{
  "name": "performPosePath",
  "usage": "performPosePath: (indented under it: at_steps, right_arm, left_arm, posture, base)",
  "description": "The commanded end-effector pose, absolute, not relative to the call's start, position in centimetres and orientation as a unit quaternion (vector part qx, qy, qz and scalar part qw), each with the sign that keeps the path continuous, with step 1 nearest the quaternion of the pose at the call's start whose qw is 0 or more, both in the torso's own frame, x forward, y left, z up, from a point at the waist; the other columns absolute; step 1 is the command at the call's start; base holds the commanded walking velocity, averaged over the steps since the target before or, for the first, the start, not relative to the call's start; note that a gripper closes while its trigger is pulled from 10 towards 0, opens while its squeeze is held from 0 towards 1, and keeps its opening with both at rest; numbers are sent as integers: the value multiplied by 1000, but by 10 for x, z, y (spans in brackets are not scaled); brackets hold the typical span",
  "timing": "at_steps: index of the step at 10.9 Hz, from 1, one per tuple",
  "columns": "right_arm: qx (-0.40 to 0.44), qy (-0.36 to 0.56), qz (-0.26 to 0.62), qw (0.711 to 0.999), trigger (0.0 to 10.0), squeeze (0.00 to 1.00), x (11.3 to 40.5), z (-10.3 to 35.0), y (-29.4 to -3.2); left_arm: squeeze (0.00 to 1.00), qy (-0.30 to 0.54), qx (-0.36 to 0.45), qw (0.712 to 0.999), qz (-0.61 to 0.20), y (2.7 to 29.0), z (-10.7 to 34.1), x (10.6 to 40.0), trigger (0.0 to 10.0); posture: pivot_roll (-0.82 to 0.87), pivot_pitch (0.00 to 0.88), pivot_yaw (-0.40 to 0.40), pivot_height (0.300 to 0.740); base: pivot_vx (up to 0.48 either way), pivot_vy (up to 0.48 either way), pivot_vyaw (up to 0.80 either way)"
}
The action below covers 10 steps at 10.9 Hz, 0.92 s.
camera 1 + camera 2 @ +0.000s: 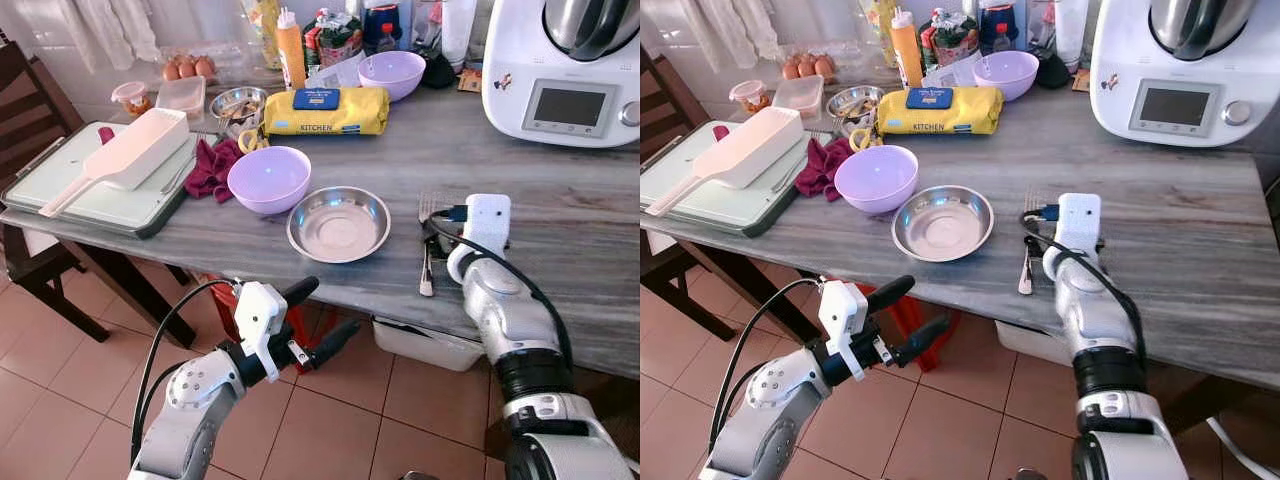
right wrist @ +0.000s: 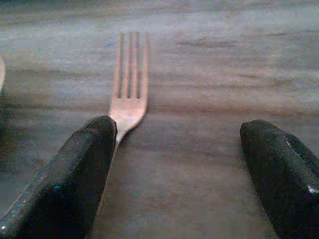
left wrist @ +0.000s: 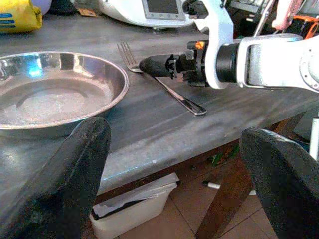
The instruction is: Setting the table
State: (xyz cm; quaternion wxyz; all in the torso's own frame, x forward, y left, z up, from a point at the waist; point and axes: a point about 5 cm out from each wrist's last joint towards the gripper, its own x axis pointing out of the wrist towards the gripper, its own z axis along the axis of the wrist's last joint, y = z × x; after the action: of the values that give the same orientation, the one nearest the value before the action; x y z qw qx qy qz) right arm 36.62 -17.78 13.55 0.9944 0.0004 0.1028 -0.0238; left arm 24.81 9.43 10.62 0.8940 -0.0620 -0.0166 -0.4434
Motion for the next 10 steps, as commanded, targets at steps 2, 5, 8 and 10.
performPosePath:
  at_steps: [2, 5, 8, 10]
  right_arm:
    - [-2, 71, -38, 997, 10000, 271, 363, 146, -180]
    - [-30, -44, -64, 997, 10000, 267, 346, 180, -193]
    - [-67, -113, -86, 988, 10000, 271, 309, 192, -203]
    - [-91, -85, -94, 988, 10000, 275, 268, 165, -202]
  left_arm:
    - [0, -14, -58, 897, -438, 97, 106, 246, 10000]
    - [0, -16, -59, 898, -435, 97, 106, 249, 10000]
    - [0, -21, -58, 899, -433, 96, 108, 254, 10000]
    - [0, -23, -57, 900, -432, 95, 110, 255, 10000]
  posture:
    - [-100, 113, 117, 740]
    - [-109, 105, 120, 740]
    - [-123, 98, 127, 740]
    - [-139, 89, 135, 740]
  base:
    - [0, 0, 0]
    - [0, 0, 0]
    - [0, 0, 0]
    - [0, 0, 0]
